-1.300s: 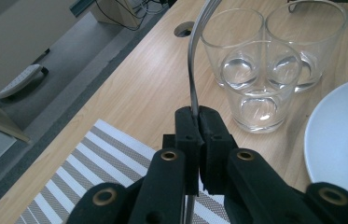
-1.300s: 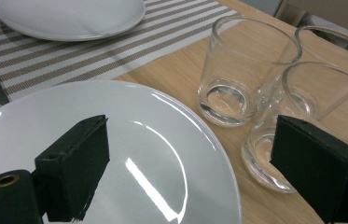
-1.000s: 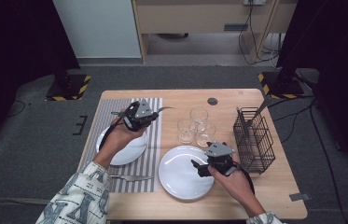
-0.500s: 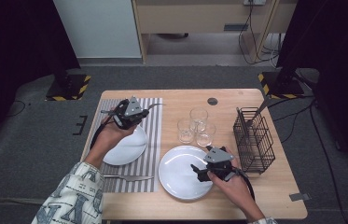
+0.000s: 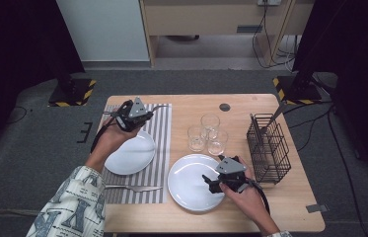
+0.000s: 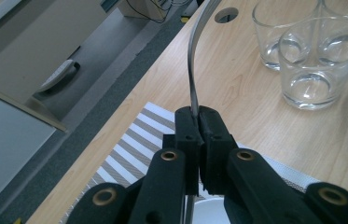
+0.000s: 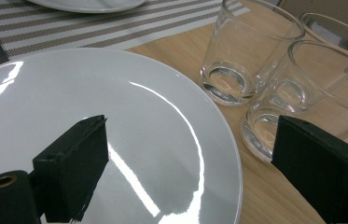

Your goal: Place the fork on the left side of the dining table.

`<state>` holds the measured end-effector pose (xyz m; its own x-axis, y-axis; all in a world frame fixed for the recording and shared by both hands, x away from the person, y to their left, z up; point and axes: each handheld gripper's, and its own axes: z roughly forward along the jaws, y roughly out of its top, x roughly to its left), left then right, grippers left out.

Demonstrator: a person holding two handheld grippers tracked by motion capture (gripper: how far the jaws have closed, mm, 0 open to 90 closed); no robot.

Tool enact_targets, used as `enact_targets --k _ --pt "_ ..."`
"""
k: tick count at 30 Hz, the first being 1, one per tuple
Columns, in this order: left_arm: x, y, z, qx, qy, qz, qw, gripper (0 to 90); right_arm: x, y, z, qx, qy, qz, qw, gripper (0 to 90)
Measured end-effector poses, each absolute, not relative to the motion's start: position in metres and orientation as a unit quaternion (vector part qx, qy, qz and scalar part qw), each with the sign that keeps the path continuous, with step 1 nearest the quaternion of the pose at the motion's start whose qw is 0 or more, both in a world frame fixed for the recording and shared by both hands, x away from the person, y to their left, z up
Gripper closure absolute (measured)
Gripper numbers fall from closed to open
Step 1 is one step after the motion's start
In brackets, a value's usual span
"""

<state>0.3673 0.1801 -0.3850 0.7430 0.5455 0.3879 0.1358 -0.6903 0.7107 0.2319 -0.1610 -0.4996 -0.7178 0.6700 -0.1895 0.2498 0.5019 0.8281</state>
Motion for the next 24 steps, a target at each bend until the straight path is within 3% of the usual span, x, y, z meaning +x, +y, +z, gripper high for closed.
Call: enact_targets --k 24 --pt "0.408 0.207 -0.396 0.871 0.215 0.300 0.325 87.6 0.234 -0.165 -0.497 0.279 0.822 0.425 0.258 10.8"
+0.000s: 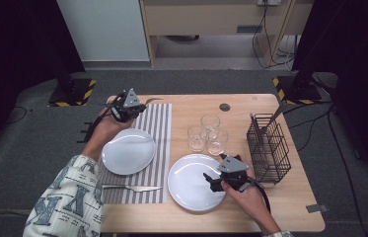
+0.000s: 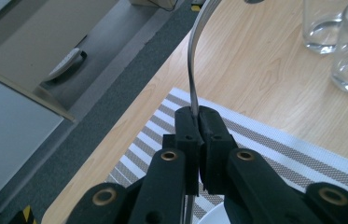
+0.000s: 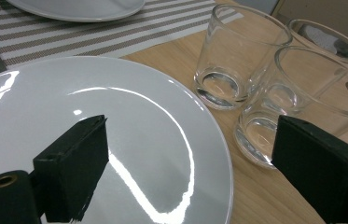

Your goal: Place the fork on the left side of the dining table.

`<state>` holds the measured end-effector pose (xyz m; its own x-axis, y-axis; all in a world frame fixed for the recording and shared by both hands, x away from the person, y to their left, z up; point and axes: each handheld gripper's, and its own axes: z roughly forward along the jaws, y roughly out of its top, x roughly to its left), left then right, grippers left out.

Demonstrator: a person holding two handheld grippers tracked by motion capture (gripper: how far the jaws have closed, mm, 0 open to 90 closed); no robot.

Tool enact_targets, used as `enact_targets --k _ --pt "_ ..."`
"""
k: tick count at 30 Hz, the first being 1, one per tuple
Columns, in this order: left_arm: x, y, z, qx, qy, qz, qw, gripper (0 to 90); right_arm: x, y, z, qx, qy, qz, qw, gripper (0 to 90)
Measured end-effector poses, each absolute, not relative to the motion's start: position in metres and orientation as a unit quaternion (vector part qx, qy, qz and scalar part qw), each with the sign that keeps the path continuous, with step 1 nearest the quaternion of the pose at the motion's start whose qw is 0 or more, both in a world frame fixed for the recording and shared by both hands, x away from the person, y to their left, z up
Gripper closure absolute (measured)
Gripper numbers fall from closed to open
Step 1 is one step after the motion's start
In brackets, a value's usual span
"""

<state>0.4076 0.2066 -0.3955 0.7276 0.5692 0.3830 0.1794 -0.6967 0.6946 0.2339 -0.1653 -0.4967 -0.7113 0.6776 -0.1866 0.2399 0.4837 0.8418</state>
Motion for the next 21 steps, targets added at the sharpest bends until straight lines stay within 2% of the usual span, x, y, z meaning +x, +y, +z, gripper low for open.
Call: enact_targets --k 21 --pt "0.423 0.212 -0.418 0.876 0.219 0.300 0.309 87.5 0.233 -0.166 -0.494 0.277 0.819 0.427 0.263 10.8"
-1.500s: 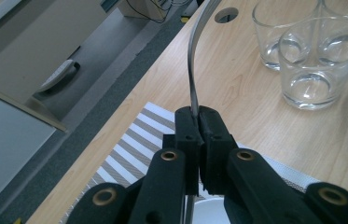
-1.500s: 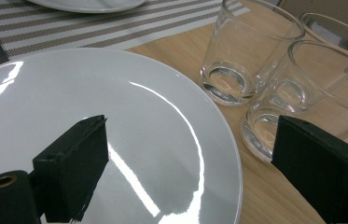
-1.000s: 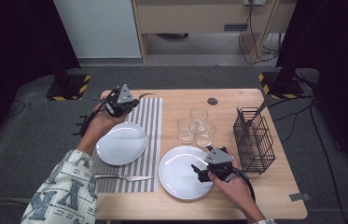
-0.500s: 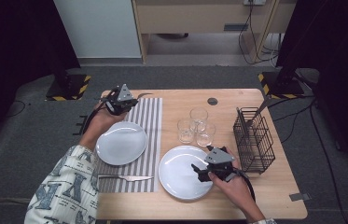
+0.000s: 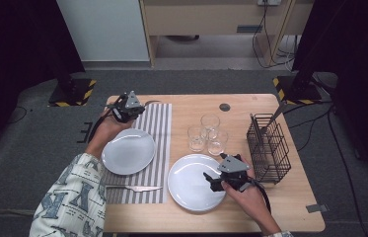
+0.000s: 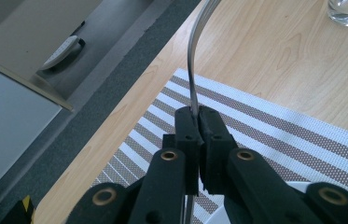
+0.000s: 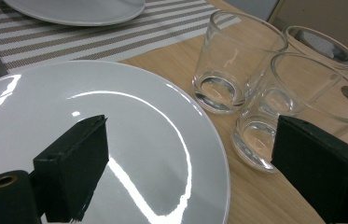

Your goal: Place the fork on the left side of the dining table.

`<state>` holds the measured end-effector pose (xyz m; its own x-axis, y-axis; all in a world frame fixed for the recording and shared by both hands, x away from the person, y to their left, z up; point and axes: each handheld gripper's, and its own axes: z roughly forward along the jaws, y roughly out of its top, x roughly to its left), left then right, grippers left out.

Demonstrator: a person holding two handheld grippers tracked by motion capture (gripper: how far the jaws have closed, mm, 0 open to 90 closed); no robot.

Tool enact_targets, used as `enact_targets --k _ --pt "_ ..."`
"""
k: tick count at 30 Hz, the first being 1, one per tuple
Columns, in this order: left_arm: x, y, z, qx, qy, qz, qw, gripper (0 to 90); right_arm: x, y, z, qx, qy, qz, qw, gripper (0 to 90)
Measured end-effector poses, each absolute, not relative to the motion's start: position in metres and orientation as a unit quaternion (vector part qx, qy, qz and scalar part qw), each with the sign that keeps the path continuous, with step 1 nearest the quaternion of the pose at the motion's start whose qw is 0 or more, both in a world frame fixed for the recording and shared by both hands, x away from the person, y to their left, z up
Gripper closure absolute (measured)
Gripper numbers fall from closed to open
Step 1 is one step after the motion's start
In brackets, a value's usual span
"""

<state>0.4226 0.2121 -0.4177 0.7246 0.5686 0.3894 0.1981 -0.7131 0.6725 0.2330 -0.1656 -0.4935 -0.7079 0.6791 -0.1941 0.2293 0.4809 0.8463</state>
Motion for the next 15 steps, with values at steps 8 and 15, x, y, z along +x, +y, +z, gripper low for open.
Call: enact_targets --k 8,15 --pt "0.419 0.205 -0.425 0.879 0.206 0.308 0.301 87.5 0.233 -0.165 -0.494 0.278 0.820 0.425 0.264 10.8" --pt "0.423 0.208 -0.433 0.881 0.210 0.303 0.297 87.5 0.233 -0.165 -0.494 0.278 0.821 0.424 0.264 10.8"
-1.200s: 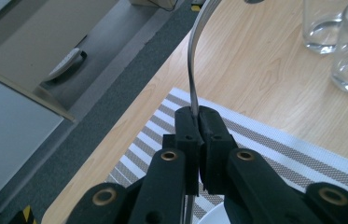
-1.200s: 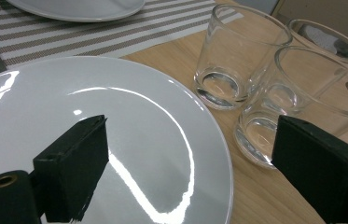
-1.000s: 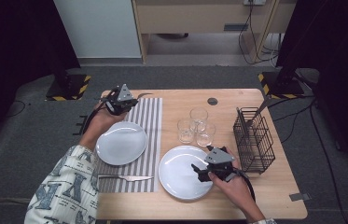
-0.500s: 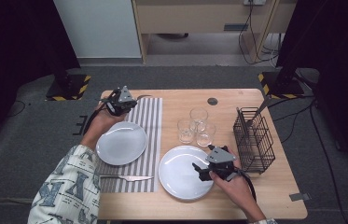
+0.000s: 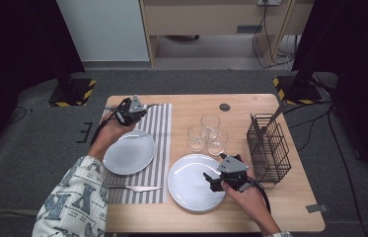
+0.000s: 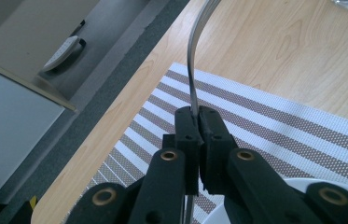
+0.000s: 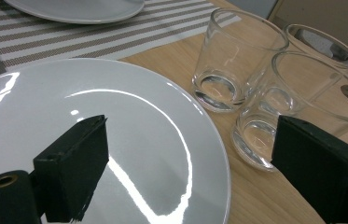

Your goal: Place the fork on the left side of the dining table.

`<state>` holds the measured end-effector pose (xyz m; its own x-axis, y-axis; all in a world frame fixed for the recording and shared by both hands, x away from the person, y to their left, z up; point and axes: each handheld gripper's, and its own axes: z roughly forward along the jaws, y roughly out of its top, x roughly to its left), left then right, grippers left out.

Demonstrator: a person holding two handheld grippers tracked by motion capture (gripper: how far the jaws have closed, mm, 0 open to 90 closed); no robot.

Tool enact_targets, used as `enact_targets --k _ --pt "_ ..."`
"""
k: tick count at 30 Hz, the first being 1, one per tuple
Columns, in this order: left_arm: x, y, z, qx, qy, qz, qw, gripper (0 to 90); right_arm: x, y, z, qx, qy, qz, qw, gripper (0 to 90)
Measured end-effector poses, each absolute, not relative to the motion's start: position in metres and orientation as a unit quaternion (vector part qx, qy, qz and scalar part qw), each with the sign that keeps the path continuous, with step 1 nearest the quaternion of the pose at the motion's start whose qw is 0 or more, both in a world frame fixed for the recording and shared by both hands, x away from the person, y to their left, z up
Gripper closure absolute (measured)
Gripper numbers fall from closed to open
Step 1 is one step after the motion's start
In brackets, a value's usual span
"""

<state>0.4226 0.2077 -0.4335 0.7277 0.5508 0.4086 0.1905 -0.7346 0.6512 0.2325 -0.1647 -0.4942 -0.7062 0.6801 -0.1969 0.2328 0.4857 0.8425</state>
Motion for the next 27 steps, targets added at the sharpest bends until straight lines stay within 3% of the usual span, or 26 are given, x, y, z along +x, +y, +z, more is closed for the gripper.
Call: enact_targets --k 27 --pt "0.423 0.203 -0.446 0.880 0.213 0.304 0.294 87.4 0.233 -0.165 -0.496 0.281 0.822 0.420 0.265 10.8"
